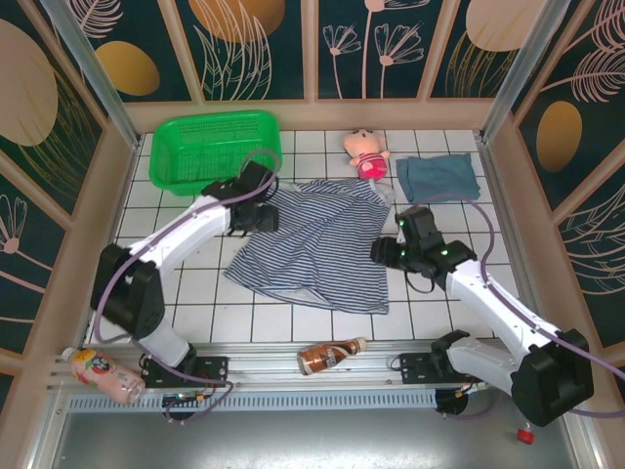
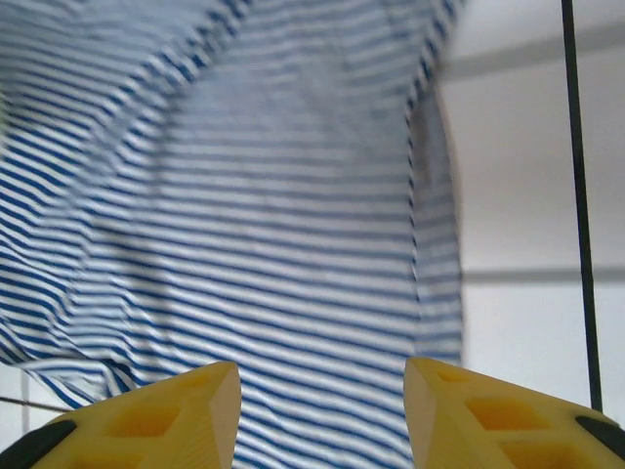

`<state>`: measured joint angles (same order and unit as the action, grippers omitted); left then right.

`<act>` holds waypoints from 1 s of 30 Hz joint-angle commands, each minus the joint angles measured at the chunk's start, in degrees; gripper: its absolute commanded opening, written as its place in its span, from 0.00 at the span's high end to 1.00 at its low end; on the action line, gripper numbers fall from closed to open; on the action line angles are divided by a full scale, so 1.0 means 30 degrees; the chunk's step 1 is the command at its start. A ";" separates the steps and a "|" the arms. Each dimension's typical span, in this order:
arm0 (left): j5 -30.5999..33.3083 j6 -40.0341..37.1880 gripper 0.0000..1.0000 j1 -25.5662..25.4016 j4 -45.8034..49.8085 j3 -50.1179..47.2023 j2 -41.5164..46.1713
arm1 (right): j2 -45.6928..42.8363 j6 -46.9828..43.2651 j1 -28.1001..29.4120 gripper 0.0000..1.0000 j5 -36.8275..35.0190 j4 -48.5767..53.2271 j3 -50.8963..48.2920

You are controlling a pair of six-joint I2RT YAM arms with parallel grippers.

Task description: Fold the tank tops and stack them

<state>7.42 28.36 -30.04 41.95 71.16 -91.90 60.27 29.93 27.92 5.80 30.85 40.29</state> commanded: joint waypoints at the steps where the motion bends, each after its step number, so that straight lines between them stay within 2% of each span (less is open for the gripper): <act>1: -0.0821 0.0957 0.36 0.0648 0.0285 -0.3174 0.1266 | 0.0056 0.2257 0.1028 0.53 -0.1545 0.2678 -0.1007; 6: -0.1460 0.1244 0.36 0.1272 -0.1368 -0.6248 0.2586 | 0.0746 0.2773 0.3369 0.55 -0.2651 0.2931 -0.2136; 12: -0.1714 0.1056 0.36 0.1966 -0.2029 -0.7283 0.2922 | 0.2679 0.3145 0.5339 0.63 -0.3572 0.1878 -0.2512; 17: -0.1591 0.0612 0.36 0.2512 -0.1755 -0.7371 0.3241 | 0.3834 0.2890 0.6097 0.67 -0.4062 0.1501 -0.2257; 23: -0.1361 0.0447 0.36 0.2606 -0.1585 -0.7279 0.3100 | 0.4489 0.2594 0.6154 0.72 -0.4137 0.1356 -0.2540; 27: -0.1085 0.0535 0.36 0.2631 -0.1428 -0.7524 0.3274 | 0.4212 0.2683 0.6226 0.87 -0.4701 0.1572 -0.2319; 30: -0.1008 0.0608 0.36 0.2856 -0.1315 -0.7815 0.3589 | 0.2708 0.3093 0.5969 0.90 -0.5423 0.2162 -0.1937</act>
<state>3.46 30.68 -22.35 37.06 48.97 -82.74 71.79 37.95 46.15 -6.28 35.16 33.26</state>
